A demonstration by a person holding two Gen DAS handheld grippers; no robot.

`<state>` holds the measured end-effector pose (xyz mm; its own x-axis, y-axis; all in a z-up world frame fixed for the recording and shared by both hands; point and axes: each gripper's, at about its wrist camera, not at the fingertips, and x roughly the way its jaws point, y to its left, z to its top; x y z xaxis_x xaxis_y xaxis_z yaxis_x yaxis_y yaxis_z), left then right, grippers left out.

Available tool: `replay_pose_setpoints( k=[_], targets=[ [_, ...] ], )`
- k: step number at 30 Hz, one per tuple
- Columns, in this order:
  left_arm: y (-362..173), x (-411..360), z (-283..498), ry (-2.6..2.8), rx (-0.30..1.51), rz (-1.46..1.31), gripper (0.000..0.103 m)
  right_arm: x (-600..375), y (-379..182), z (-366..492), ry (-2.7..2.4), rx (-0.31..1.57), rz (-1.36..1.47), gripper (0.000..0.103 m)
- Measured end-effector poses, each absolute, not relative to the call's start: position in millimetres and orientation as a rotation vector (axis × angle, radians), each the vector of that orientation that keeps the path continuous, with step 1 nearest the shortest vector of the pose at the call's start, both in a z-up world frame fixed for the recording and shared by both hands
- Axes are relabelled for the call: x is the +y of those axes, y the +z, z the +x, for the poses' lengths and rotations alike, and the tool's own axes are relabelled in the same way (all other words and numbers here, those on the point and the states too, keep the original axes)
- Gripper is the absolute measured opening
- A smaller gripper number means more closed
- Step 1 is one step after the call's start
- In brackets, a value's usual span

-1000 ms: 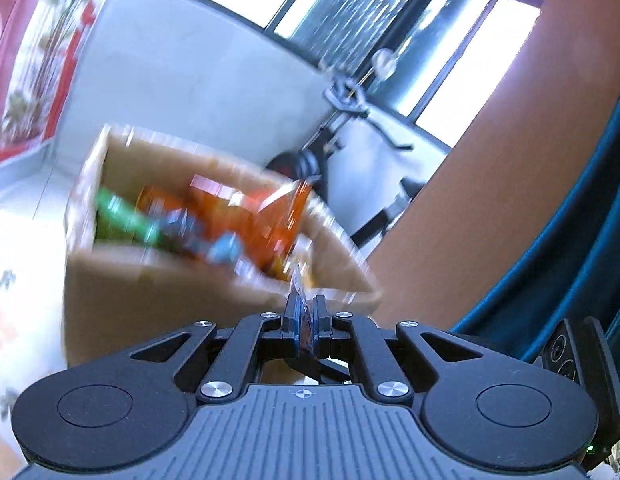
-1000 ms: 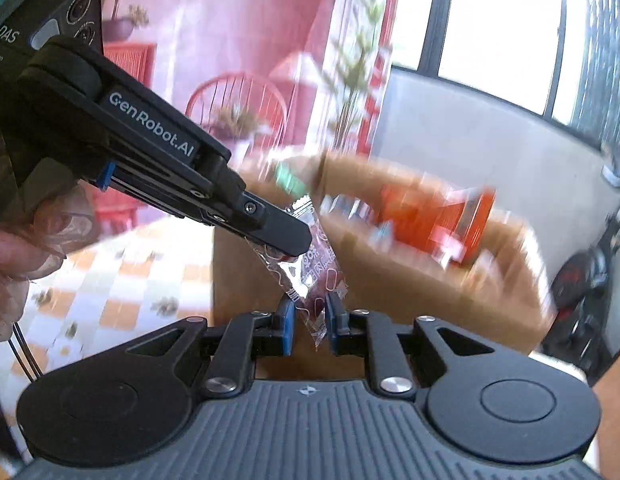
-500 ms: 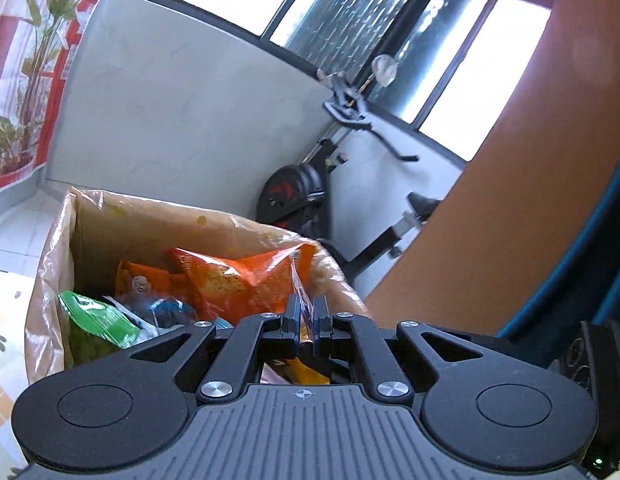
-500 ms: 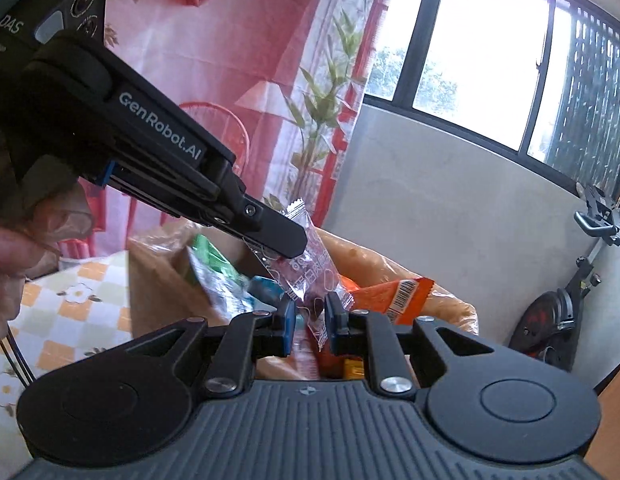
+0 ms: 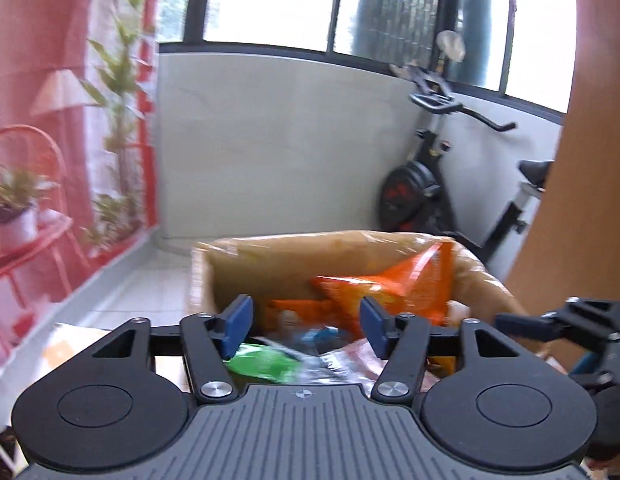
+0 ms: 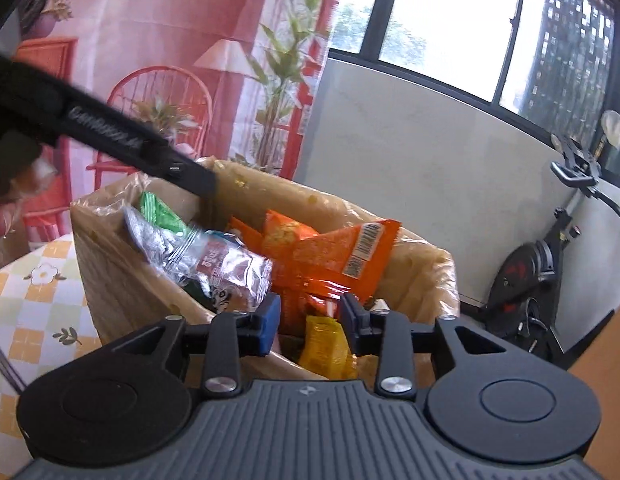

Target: Organize snacks

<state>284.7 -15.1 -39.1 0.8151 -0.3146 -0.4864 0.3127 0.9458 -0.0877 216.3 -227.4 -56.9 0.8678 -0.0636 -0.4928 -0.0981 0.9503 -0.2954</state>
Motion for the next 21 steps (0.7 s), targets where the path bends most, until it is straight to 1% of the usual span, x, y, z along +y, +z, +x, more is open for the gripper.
replay_pose_setpoints(
  k=[1,3,5,6,7,9,10,11,12,13,15,18,21],
  targets=[
    [-35,-11,284,-0.322,0.516,-0.006,0.064,-229,-55,214,0.012,0.516,-0.302,0.040],
    [-31,-4,281,-0.314,0.503,-0.010,0.068,-232,-48,209,0.008,0.501,-0.258,0.046],
    [-26,1,272,-0.303,0.477,-0.002,0.079,-234,-42,202,0.010,0.486,-0.218,0.049],
    [-24,3,267,-0.296,0.462,0.005,0.082,-233,-40,199,0.010,0.482,-0.203,0.052],
    [-22,6,261,-0.290,0.446,0.009,0.086,-233,-38,196,0.009,0.478,-0.190,0.053],
    [-19,8,251,-0.278,0.423,0.011,0.090,-233,-32,191,0.011,0.472,-0.161,0.062],
    [-17,10,245,-0.269,0.417,0.013,0.092,-233,-29,188,0.014,0.470,-0.144,0.065],
    [-17,11,241,-0.257,0.413,0.017,0.093,-233,-27,185,0.013,0.468,-0.126,0.072],
    [-17,10,237,-0.249,0.408,0.023,0.093,-233,-24,182,0.009,0.462,-0.109,0.075],
    [-17,10,231,-0.245,0.402,0.028,0.094,-232,-21,178,0.007,0.455,-0.091,0.084],
    [-17,12,218,-0.250,0.388,0.032,0.094,-231,-17,169,0.013,0.438,-0.054,0.091],
    [-15,13,200,-0.243,0.372,0.023,0.094,-225,-12,155,-0.006,0.418,-0.041,0.097],
    [-12,15,184,-0.235,0.363,0.011,0.094,-218,-7,137,-0.023,0.393,-0.034,0.098]
  ],
)
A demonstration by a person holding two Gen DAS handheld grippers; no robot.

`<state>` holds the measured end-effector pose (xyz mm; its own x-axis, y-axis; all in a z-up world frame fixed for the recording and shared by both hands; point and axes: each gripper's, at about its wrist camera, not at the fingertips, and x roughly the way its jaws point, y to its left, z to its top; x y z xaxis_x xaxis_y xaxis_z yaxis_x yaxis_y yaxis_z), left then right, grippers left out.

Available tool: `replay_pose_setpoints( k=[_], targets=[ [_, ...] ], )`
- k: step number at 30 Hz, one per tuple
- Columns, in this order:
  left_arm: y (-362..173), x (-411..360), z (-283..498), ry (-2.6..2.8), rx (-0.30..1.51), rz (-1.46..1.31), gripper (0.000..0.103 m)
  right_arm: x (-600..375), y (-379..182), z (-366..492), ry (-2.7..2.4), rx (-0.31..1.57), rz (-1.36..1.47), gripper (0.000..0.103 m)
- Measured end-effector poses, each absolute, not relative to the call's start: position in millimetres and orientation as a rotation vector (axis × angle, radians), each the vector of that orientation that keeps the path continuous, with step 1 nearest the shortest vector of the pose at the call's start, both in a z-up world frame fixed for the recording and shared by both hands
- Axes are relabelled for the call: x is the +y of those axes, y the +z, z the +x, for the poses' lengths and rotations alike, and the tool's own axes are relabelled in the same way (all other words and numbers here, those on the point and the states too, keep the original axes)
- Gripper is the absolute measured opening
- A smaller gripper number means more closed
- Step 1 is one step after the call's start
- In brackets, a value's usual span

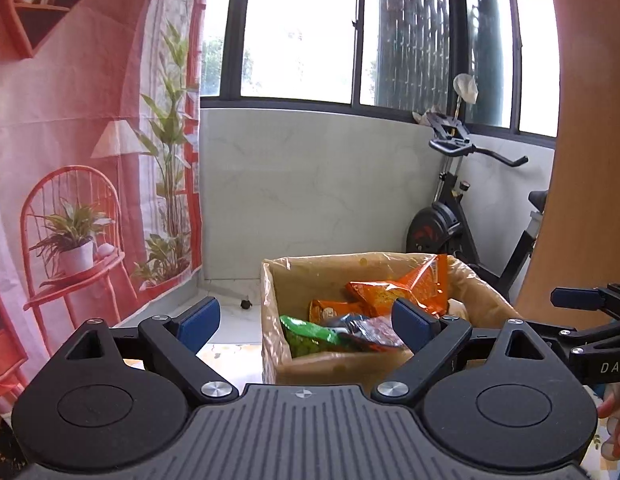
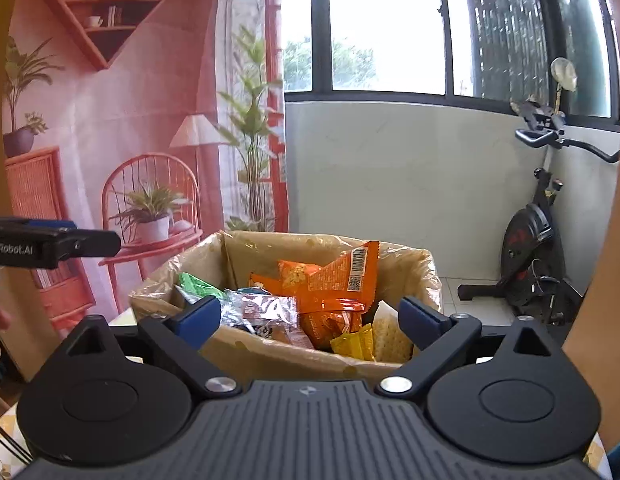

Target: Organize snacks

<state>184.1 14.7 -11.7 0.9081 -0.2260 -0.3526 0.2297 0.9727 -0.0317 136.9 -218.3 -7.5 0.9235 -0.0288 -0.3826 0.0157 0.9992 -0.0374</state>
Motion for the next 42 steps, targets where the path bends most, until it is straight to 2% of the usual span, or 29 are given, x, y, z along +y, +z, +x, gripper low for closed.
replay_pose_setpoints(
  k=[5,23,42],
  targets=[
    [-5,18,154,-0.233,0.336,-0.008,0.094,-206,2,106,-0.038,0.351,-0.017,0.103],
    [48,28,72,-0.202,0.204,0.002,0.094,-172,73,9,-0.111,0.230,0.025,0.103],
    [50,22,51,-0.188,0.196,0.022,0.096,-166,93,-26,-0.126,0.202,0.025,0.103]
  ],
)
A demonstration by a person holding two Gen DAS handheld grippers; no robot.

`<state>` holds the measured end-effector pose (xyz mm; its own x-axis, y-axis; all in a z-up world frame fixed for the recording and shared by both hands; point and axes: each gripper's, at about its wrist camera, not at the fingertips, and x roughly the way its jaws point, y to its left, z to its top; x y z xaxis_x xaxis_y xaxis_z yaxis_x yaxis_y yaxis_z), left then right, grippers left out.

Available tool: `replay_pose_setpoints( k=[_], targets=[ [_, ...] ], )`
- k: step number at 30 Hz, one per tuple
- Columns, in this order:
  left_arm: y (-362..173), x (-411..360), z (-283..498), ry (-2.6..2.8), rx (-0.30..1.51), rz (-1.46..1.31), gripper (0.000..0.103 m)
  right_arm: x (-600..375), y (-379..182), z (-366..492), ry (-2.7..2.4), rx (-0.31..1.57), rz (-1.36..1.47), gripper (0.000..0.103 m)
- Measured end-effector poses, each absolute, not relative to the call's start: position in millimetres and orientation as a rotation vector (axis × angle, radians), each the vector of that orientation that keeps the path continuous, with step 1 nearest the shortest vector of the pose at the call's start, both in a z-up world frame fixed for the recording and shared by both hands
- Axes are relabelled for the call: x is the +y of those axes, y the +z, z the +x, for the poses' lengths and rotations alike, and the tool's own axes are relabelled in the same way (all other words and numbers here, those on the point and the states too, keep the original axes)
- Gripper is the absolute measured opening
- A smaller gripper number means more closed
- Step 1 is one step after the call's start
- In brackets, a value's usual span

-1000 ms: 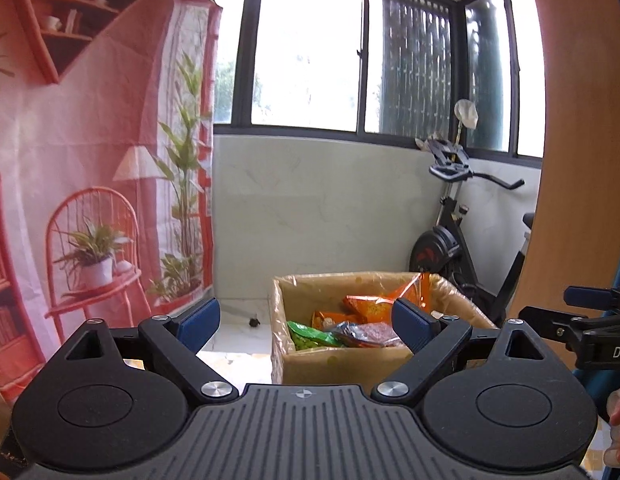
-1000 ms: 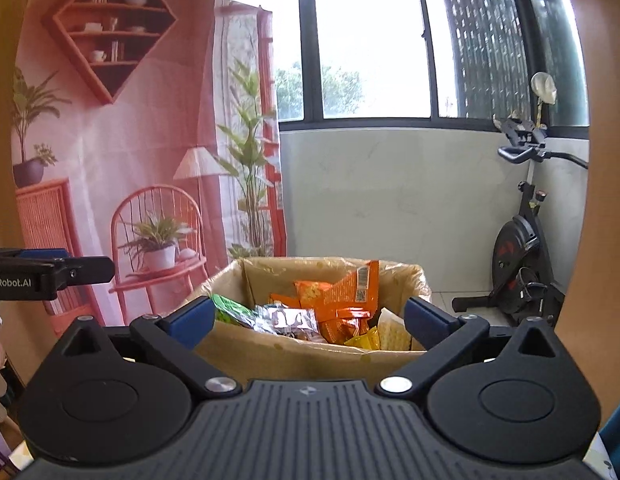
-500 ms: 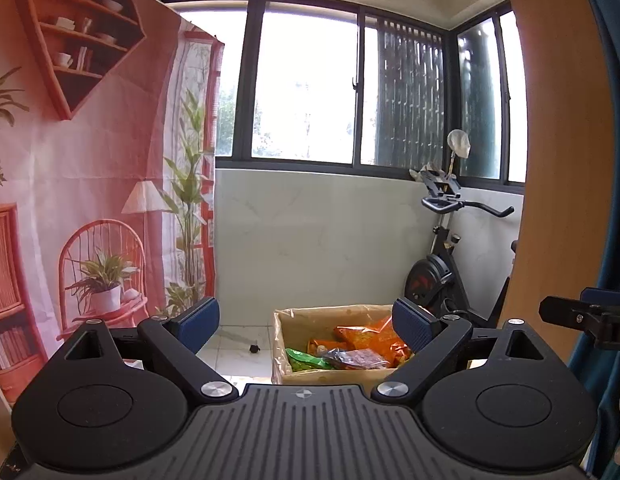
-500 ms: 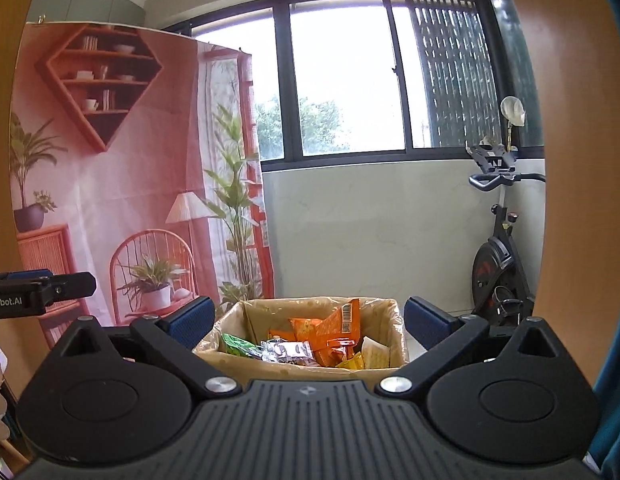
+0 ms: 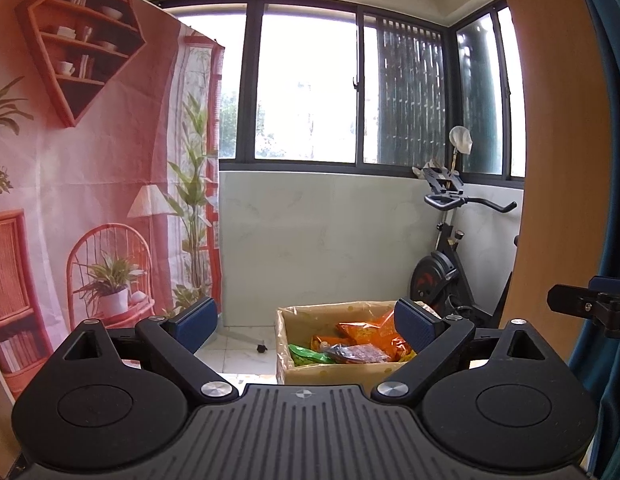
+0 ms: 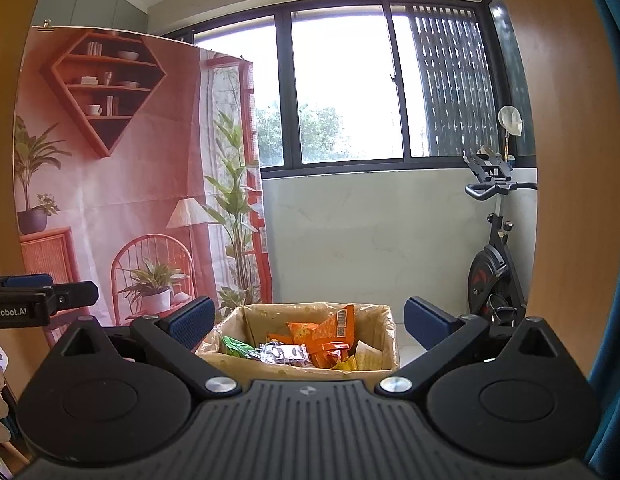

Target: Organize snacks

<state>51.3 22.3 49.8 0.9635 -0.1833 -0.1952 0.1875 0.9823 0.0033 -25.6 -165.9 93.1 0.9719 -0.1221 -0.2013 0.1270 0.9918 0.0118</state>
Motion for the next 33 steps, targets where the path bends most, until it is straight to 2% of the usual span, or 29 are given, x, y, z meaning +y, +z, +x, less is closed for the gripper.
replay_pose_setpoints(
  k=[33],
  targets=[
    [49.9,22.5,48.0,-0.181,0.205,0.012,0.097,-168.3,91.8,-26.2,-0.136,0.203,0.026,0.103]
  ],
)
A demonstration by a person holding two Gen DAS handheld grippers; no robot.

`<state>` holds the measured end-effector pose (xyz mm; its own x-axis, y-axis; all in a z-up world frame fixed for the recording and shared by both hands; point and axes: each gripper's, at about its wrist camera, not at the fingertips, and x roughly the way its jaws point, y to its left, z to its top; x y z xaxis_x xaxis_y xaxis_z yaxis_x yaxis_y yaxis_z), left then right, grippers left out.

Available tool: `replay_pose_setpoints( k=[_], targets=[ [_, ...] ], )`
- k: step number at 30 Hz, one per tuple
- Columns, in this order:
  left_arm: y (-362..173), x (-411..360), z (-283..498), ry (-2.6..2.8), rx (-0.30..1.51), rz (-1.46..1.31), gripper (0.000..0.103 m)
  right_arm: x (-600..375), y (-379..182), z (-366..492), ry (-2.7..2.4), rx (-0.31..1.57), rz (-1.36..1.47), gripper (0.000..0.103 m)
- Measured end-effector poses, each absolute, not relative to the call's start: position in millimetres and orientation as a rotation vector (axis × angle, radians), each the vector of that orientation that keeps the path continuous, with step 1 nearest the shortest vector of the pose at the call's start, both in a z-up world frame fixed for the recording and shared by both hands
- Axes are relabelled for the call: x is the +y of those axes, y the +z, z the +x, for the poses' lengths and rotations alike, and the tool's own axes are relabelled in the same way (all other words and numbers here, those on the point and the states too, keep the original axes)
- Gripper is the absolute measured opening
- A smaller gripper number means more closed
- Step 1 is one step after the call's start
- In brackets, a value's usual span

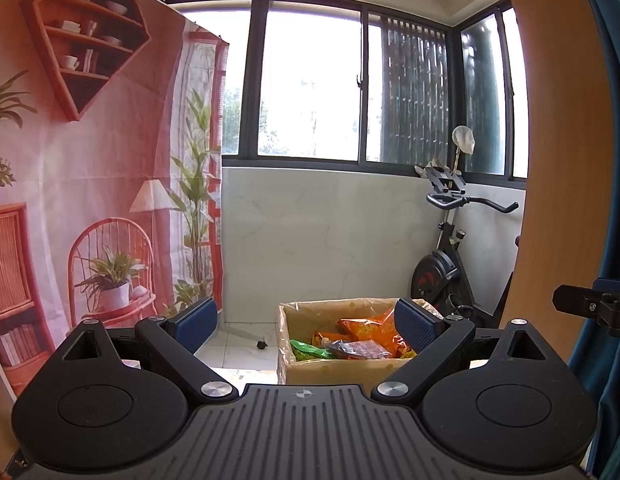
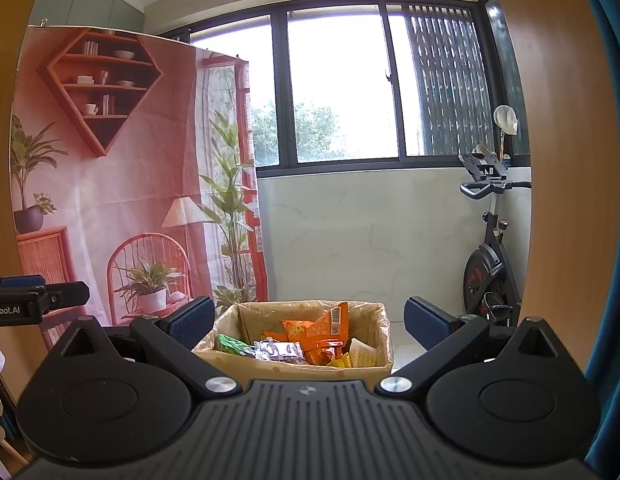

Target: Organize snacks

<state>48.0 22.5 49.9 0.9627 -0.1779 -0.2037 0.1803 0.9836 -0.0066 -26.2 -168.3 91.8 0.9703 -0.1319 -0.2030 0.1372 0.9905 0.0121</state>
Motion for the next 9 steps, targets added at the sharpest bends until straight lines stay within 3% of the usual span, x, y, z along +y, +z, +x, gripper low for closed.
replay_pose_setpoints(
  k=[9],
  targets=[
    [49.6,23.1,48.7,-0.180,0.206,0.010,0.097,-169.3,90.9,-25.6,-0.137,0.207,0.027,0.103]
  ],
)
